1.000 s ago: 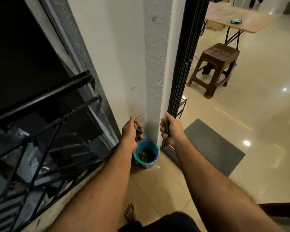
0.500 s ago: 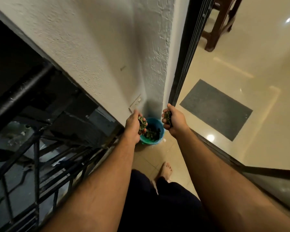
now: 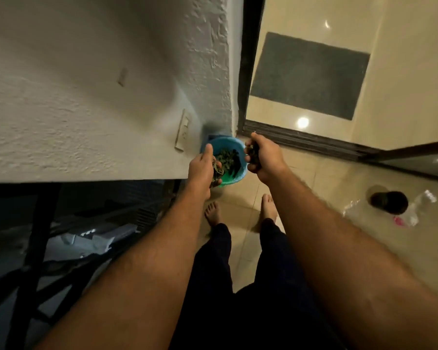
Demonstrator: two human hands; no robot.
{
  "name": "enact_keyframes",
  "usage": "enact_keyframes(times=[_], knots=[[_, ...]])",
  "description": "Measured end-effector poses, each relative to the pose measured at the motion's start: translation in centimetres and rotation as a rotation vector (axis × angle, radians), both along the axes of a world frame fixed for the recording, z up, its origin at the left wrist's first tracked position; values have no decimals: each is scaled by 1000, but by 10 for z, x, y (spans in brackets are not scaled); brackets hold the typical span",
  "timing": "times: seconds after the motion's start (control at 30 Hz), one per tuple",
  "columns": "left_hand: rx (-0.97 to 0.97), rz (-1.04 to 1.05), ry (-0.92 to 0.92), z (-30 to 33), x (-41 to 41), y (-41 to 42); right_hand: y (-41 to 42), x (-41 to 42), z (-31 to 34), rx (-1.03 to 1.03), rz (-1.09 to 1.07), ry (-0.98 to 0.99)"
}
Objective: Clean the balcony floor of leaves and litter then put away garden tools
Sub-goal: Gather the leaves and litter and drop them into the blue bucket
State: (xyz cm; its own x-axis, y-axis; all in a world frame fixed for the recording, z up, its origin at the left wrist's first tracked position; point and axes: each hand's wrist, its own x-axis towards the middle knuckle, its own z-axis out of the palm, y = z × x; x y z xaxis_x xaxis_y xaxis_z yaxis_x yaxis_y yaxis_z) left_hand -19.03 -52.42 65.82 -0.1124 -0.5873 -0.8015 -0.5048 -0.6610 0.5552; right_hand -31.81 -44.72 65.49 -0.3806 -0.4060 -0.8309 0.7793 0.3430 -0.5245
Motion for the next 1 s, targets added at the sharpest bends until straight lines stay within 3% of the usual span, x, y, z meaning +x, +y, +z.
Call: enact_keyframes(times=[0.37, 0.73, 1.0], knots=[[-14, -145, -60, -153, 10, -11, 4, 22, -154, 162, -48, 21], [131, 27, -82, -334, -10, -35, -22, 31, -329, 188, -20, 24], [199, 144, -56, -405, -9, -49, -45, 32, -394, 198, -83, -5]])
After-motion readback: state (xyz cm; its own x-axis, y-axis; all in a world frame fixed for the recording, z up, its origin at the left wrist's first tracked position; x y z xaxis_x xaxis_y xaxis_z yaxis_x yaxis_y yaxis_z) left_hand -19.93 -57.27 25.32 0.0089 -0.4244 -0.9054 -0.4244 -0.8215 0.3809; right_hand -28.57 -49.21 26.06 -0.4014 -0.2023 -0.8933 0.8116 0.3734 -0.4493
